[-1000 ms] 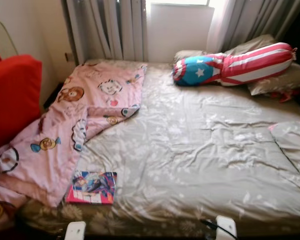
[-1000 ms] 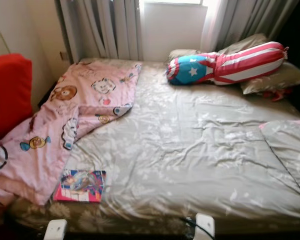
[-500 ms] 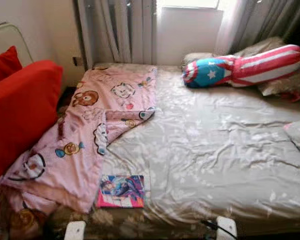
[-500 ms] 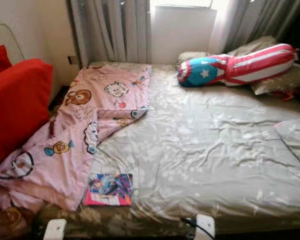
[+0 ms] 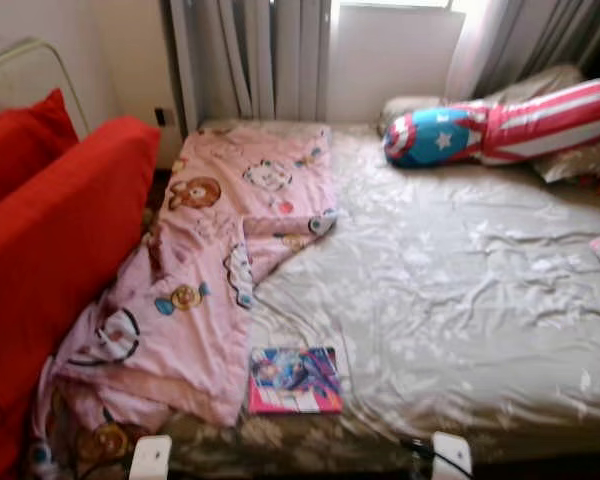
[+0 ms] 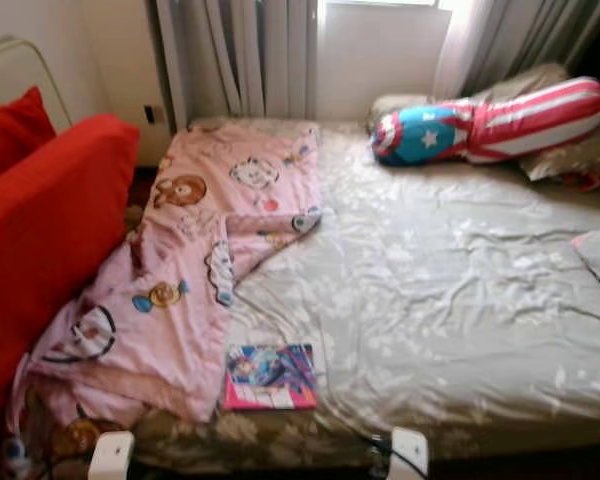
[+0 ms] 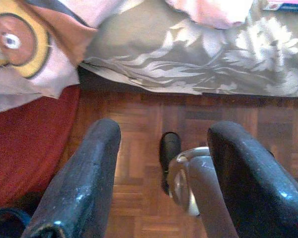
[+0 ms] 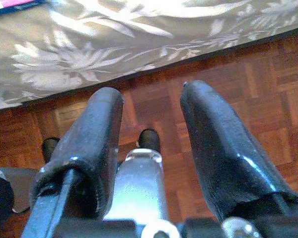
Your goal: Clean up the room
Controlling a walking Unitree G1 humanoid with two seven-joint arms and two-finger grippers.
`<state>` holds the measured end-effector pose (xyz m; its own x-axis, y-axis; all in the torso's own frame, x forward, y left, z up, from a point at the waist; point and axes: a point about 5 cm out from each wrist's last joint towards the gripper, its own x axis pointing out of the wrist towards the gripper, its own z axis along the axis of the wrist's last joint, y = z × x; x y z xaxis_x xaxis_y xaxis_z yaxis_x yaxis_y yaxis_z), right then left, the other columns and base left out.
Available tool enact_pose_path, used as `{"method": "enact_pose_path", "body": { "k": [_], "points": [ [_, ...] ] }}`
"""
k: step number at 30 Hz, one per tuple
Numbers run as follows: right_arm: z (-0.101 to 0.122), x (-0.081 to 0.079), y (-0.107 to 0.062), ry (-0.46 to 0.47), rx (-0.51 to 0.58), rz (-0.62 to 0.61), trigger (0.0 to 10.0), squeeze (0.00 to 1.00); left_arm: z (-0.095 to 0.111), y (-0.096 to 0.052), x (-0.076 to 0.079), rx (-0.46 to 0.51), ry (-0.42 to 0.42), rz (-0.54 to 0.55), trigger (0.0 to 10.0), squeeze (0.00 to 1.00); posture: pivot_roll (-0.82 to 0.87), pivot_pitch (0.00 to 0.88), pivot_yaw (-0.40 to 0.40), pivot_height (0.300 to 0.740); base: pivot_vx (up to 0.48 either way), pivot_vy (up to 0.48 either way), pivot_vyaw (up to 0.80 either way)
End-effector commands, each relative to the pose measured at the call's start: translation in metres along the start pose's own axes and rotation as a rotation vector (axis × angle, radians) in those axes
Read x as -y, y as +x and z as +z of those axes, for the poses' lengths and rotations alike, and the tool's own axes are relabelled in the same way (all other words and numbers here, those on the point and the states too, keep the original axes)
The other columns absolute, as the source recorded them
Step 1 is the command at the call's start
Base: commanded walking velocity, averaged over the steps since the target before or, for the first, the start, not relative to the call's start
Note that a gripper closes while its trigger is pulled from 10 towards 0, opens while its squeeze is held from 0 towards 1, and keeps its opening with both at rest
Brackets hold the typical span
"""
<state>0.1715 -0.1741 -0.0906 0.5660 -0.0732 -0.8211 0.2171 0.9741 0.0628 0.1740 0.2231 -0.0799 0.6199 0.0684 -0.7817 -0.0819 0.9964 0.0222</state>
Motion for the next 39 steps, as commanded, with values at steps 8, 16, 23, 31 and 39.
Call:
{"method": "enact_pose_path", "body": {
  "k": [8, 16, 23, 31, 39],
  "points": [
    [-0.004, 0.011, -0.002, 0.002, -0.012, -0.02, 10.0, 0.0, -0.001, 0.001, 0.014, 0.005, 0.005, -0.03, 10.0, 0.0, 0.03, 0.0, -0.029, 0.74, 0.0, 0.0, 0.0],
    [-0.002, 0.008, -0.001, -0.014, 0.001, -0.001, 10.0, 0.0, 0.001, 0.001, 0.006, 0.012, 0.001, -0.026, 10.0, 0.0, 0.03, 0.0, -0.028, 0.74, 0.0, 0.0, 0.59],
    [-0.001, 0.006, -0.001, -0.012, 0.009, 0.008, 10.0, 0.0, 0.003, 0.001, 0.009, 0.016, 0.004, -0.034, 10.0, 0.0, 0.02, 0.0, -0.027, 0.74, 0.0, 0.0, 0.8],
    [0.002, 0.003, 0.0, -0.011, 0.025, 0.024, 10.0, 0.0, 0.005, 0.004, 0.029, 0.019, 0.008, -0.054, 10.0, 0.0, 0.02, 0.0, -0.03, 0.74, 0.0, 0.0, 0.8],
    [0.003, 0.002, 0.0, -0.017, 0.028, 0.029, 10.0, 0.0, 0.009, 0.006, 0.04, 0.023, 0.011, -0.067, 10.0, 0.0, 0.02, 0.0, -0.03, 0.74, 0.0, 0.0, 0.8]
  ]
}}
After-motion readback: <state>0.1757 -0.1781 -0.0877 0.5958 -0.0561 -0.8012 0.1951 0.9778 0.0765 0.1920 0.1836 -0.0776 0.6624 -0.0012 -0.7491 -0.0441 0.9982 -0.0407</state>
